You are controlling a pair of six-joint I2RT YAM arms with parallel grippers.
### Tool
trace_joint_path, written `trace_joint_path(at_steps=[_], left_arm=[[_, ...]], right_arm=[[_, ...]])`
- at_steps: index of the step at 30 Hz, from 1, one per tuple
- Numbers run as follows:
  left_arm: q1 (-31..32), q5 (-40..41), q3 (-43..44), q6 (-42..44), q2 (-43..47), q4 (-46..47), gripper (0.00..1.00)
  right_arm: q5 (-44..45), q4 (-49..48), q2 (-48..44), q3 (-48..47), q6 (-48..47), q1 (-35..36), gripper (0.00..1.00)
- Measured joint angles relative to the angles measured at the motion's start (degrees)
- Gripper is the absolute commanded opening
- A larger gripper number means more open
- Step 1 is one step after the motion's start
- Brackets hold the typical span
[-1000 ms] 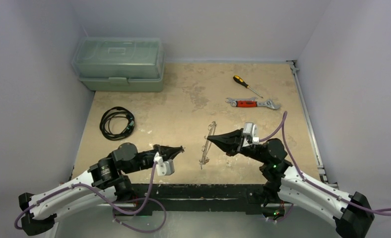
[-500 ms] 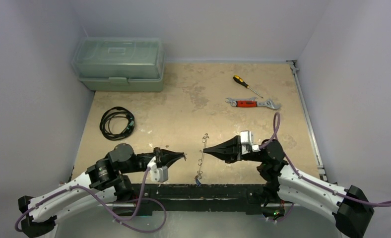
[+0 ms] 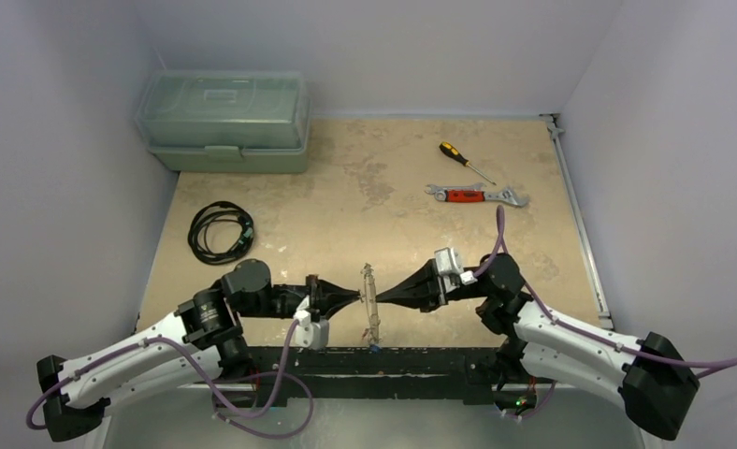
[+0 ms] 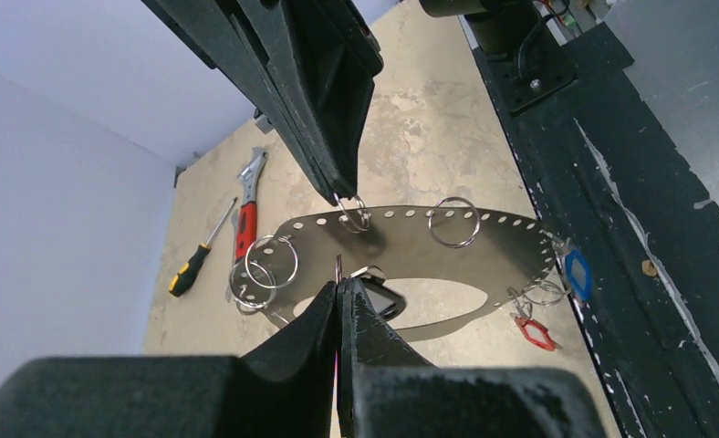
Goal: Put the keys on the keyring
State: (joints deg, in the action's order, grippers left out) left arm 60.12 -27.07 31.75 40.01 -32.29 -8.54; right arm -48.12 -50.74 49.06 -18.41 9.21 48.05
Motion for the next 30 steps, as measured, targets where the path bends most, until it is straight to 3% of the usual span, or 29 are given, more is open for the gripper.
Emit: trace_joint_path(at_steps=[30], left_arm=[[-0.5, -4.3, 0.0, 1.2, -2.8, 1.7, 0.00]], right_arm=[[-4.4, -4.3, 4.1, 0.0, 2.4, 0.0, 0.00]])
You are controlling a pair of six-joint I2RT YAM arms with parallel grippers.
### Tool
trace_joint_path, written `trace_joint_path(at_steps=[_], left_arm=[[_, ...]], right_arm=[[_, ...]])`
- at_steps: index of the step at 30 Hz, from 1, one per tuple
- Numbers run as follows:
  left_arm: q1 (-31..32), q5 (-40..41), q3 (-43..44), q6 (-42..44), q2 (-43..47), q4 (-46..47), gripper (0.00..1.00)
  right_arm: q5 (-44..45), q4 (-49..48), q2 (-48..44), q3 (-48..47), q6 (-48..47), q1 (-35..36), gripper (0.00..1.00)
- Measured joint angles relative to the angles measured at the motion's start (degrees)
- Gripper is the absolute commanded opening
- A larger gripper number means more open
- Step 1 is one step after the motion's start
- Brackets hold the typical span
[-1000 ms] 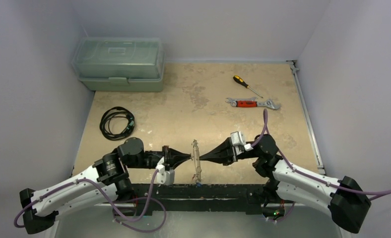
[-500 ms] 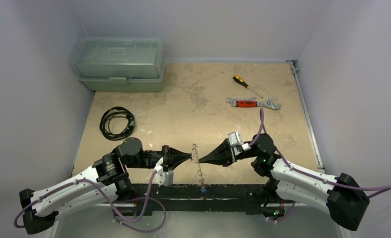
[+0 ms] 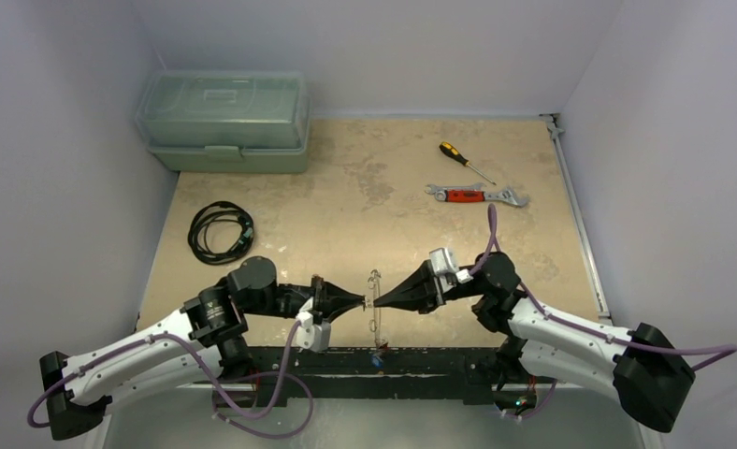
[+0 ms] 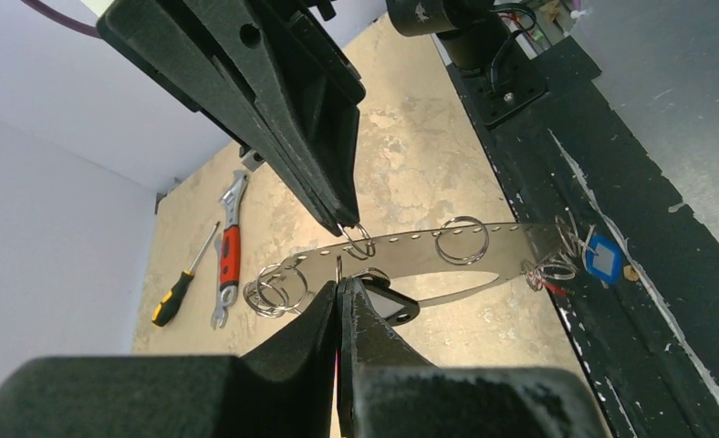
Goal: Put the keys on the keyring
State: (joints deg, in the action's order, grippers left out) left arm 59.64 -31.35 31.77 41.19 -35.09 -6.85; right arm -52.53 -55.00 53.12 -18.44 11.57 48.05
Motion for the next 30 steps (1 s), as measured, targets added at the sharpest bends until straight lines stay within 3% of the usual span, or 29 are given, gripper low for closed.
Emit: trace_joint_path(at_steps=[30], left_arm=[[-0.8, -3.3, 0.0, -0.1, -0.4, 0.5, 0.00]], right_arm=[[0.6, -1.3, 1.4, 0.0, 0.8, 0.0, 0.00]])
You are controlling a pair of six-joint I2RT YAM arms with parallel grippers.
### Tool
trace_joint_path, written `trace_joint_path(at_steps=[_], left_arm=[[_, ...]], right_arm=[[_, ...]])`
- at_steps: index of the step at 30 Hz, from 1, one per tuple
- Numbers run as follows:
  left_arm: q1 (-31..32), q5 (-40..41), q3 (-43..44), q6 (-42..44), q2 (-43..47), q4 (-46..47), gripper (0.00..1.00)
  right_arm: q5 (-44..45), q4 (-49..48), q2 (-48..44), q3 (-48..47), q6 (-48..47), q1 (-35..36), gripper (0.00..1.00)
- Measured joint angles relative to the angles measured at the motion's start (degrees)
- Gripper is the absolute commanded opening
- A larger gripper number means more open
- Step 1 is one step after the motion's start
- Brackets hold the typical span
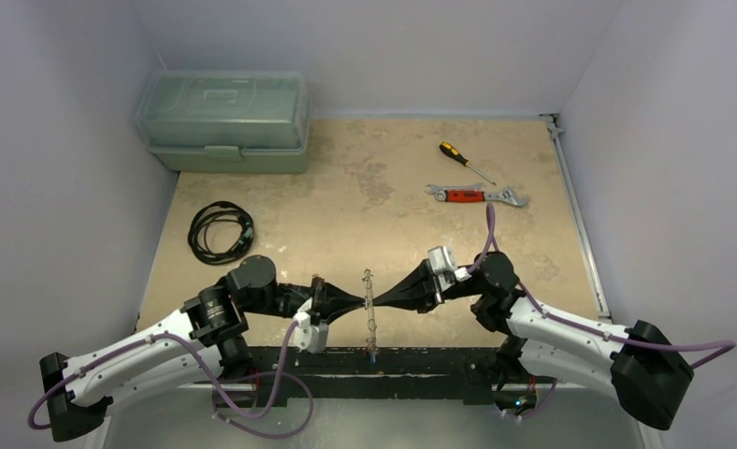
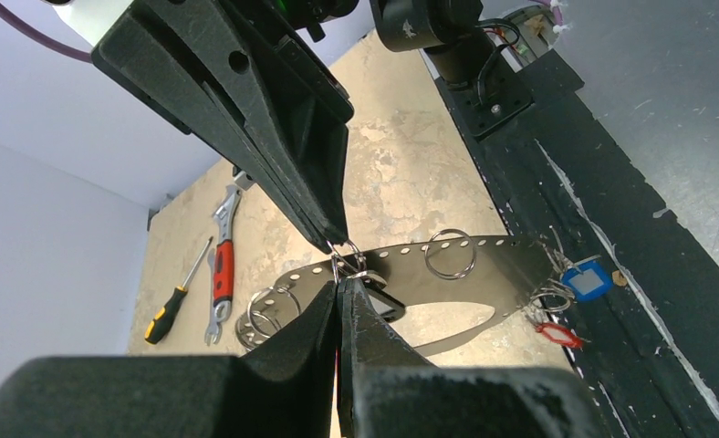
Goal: Put the keys on the keyring
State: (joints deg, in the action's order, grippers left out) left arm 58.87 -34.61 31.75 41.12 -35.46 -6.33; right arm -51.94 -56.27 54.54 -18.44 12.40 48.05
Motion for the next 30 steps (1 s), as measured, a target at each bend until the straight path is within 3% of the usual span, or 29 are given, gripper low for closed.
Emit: trace_joint_path(at_steps=[30], left_arm=[[-0.3, -0.8, -0.1, 0.0, 0.2, -0.1, 0.00]], right_arm=[[1.5, -1.0, -2.4, 0.0, 0.0, 0.0, 0.00]])
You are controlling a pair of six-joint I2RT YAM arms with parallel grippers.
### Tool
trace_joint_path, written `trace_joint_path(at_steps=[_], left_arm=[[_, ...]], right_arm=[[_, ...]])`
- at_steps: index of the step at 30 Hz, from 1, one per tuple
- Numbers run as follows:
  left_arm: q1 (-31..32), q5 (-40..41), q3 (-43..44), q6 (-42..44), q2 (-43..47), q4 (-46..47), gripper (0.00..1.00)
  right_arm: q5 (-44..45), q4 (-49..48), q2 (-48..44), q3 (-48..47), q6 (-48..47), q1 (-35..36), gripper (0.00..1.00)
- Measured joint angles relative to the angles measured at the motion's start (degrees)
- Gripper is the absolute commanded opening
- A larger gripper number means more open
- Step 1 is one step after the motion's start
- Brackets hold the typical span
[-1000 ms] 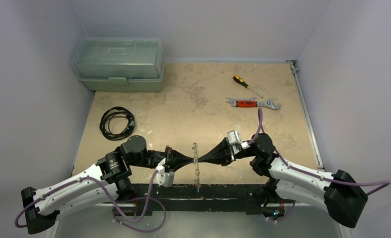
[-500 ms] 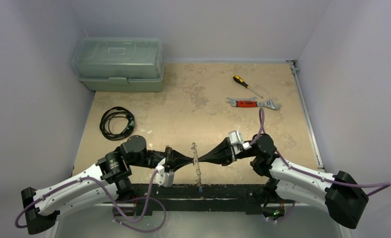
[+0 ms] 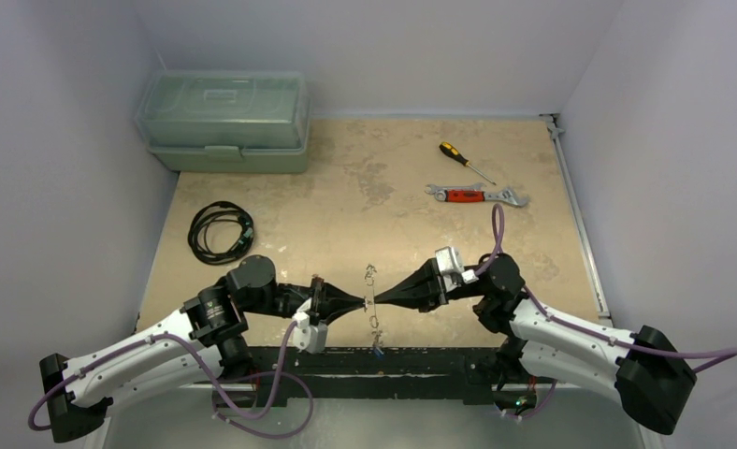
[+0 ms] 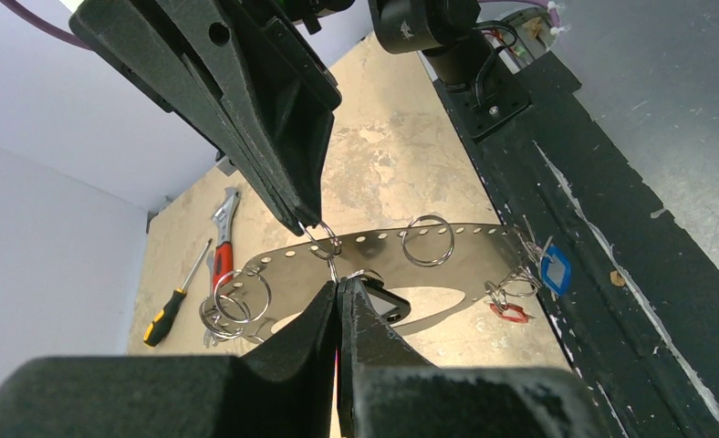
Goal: Put the keys on the keyring
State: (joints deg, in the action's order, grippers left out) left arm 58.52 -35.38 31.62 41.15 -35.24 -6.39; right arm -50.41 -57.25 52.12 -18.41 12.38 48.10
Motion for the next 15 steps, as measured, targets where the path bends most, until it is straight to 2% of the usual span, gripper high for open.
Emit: trace_joint_path(at_steps=[7, 10, 15], left_arm=[[0.0, 0.0, 0.0, 0.0, 0.0, 0.0, 0.00], [0.0, 0.0, 0.0, 0.0, 0.0, 0.0, 0.15], [0.0, 0.1, -0.6, -0.5, 0.5, 0.4, 0.27]], right_arm=[[0.0, -0.2, 0.0, 0.0, 0.0, 0.0, 0.00], [0.0, -0.2, 0.0, 0.0, 0.0, 0.0, 0.00], [0.5, -0.5, 0.0, 0.0, 0.0, 0.0, 0.00]])
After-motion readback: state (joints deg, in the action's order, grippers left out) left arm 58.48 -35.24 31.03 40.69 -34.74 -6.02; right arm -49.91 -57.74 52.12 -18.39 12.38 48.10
